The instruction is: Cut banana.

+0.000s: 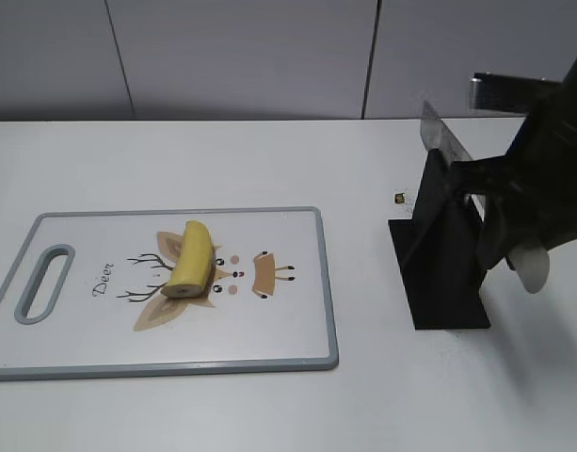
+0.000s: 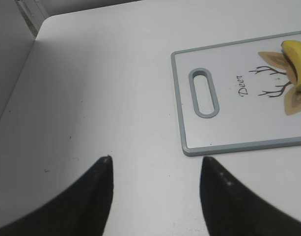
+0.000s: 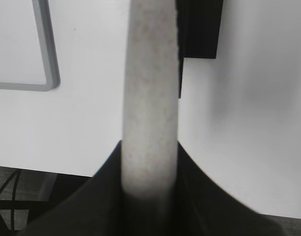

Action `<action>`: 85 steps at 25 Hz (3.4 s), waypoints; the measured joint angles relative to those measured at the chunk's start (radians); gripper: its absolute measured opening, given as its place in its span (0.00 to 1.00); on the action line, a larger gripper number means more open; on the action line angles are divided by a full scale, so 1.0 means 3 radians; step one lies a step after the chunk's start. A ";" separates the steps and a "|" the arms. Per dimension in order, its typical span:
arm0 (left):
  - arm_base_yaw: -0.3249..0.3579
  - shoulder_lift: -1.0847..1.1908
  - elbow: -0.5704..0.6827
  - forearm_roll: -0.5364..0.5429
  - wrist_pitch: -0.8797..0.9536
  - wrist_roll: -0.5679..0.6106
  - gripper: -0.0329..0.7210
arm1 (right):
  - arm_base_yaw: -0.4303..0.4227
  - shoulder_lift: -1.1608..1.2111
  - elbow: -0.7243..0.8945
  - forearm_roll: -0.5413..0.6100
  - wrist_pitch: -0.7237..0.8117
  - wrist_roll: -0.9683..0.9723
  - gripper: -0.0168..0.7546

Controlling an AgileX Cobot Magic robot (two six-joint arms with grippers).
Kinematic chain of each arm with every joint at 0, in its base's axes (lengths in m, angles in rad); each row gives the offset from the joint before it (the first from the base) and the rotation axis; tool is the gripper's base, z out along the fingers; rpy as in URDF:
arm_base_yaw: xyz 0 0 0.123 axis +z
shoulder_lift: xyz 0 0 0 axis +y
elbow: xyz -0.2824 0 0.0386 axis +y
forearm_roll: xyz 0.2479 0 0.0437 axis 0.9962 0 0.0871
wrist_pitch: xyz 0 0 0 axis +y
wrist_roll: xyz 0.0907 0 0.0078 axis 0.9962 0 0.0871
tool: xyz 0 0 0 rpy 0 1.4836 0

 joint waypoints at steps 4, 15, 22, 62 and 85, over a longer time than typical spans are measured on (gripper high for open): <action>0.0000 0.0000 0.0000 0.0000 0.0000 0.0000 0.77 | 0.0000 -0.0152 -0.0067 0.0000 0.0019 0.0007 0.23; 0.0000 0.0000 0.0000 0.0000 0.0000 0.0000 0.77 | 0.0000 -0.0309 -0.0476 -0.0075 0.0296 -0.0040 0.23; 0.0000 0.0259 -0.0179 -0.0012 -0.0036 0.0072 0.77 | 0.0000 -0.0319 -0.0775 -0.0084 0.0412 -0.0702 0.23; -0.1618 0.4909 -0.2772 -0.0437 0.0264 0.2791 0.77 | 0.0697 0.0854 -0.1359 0.0439 0.0267 -0.4240 0.23; -0.1592 0.5371 -0.2774 -0.0332 0.0246 0.2749 0.42 | 0.0701 0.1028 -0.1363 0.0557 0.0099 -0.4329 0.23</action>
